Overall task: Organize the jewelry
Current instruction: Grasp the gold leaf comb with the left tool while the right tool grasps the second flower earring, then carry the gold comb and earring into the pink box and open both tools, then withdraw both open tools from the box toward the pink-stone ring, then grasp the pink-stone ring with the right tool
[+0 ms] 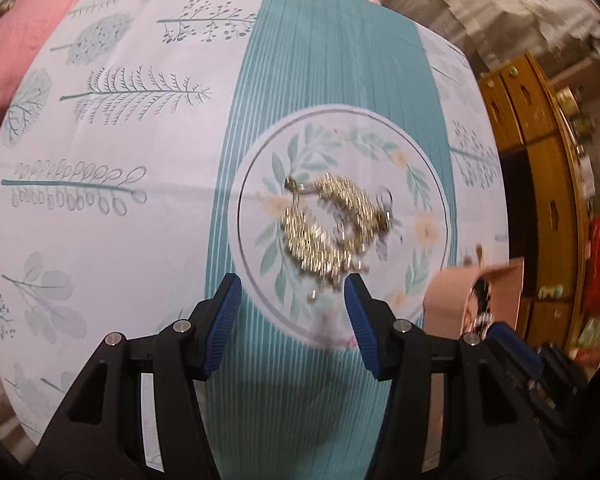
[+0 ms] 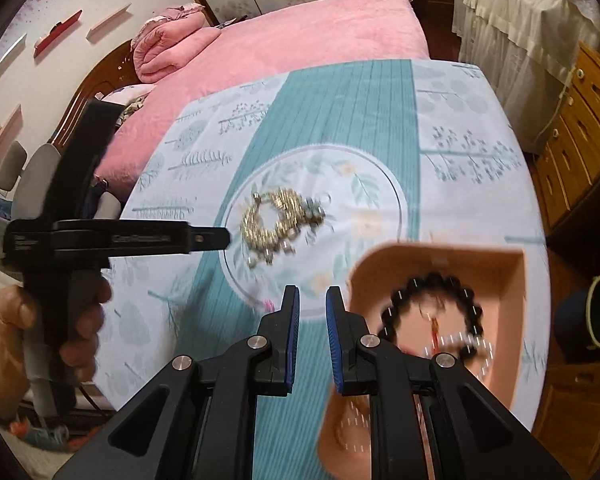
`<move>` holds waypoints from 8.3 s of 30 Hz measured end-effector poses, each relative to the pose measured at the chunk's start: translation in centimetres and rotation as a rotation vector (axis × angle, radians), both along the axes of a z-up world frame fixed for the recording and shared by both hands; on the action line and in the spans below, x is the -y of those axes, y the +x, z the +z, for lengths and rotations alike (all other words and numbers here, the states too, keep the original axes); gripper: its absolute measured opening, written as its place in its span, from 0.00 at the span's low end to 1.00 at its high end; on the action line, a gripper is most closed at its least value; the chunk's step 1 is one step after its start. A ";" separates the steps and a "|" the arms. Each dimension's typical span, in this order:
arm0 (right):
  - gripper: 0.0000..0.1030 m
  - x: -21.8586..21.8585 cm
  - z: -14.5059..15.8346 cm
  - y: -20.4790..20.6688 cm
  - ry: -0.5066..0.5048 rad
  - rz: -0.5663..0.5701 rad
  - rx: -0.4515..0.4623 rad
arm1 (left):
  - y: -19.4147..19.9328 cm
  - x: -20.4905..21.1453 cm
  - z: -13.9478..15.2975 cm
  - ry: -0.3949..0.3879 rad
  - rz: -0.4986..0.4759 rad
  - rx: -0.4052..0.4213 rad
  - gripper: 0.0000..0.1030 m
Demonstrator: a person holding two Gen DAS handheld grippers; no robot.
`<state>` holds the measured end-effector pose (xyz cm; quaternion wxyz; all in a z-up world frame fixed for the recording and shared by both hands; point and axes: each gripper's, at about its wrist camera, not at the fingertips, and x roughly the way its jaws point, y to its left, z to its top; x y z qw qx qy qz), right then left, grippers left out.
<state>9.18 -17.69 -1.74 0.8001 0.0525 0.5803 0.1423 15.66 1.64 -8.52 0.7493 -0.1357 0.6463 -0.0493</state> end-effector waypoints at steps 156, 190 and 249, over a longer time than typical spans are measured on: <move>0.15 11.1 -0.1 -12.6 -0.093 -0.209 -0.066 | -9.0 22.9 4.0 0.233 -0.702 0.208 0.36; 0.16 -2.7 1.9 -9.2 -0.016 0.014 0.005 | -14.0 -2.3 3.3 0.223 -0.265 0.102 0.36; 0.08 -11.2 -7.9 -3.4 -0.145 -0.312 0.023 | -6.4 -3.7 -1.7 0.063 -0.504 0.106 0.37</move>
